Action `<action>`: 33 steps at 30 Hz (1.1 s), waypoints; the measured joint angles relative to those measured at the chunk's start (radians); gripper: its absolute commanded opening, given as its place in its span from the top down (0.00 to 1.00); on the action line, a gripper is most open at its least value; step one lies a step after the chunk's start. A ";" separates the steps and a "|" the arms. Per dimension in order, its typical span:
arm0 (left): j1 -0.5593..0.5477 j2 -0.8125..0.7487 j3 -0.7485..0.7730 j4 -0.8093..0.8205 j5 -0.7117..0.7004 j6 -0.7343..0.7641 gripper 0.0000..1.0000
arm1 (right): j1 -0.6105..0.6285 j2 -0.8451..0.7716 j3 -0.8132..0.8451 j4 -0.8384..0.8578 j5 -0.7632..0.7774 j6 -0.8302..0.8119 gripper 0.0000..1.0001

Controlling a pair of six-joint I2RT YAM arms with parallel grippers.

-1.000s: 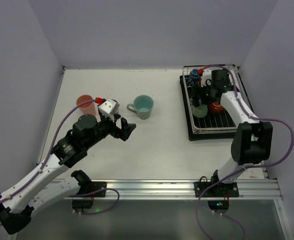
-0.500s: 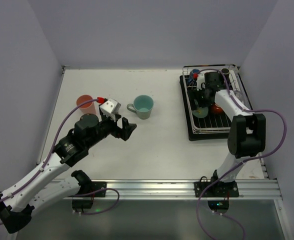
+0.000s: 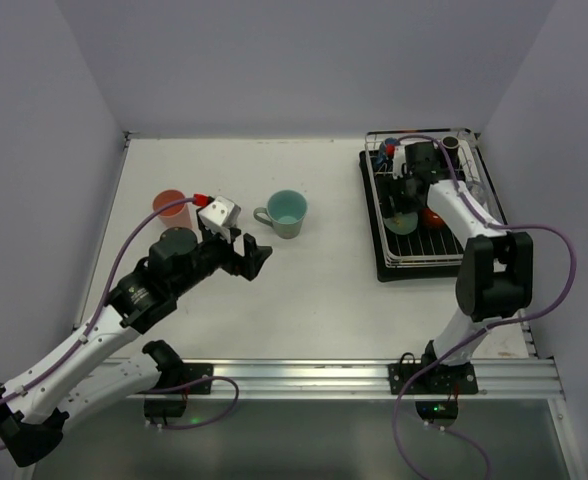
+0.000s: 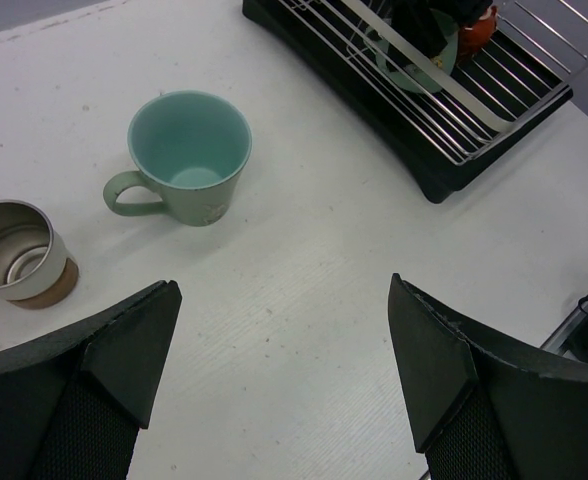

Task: Unload the cups from the dish rack

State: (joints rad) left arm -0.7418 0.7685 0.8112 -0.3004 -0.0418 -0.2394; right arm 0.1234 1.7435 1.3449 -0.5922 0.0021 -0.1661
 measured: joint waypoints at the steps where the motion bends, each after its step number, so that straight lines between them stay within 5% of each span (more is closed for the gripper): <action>1: 0.000 0.000 0.000 0.000 0.000 0.000 0.08 | 0.001 -0.013 0.000 0.000 0.002 0.010 0.81; 18: 0.000 0.067 0.011 0.054 0.126 -0.059 0.09 | 0.001 -0.217 -0.033 0.003 0.072 0.222 0.82; 25: 0.000 0.181 0.016 0.291 0.335 -0.227 0.13 | 0.000 -0.519 -0.208 0.138 -0.060 0.396 0.82; 33: -0.021 0.451 0.030 0.600 0.490 -0.398 0.23 | 0.001 -0.749 -0.528 0.487 -0.347 0.726 0.82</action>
State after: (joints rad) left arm -0.7624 1.2194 0.8410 0.3000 0.4480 -0.6373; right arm 0.1246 0.9943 0.8173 -0.1055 -0.3450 0.5598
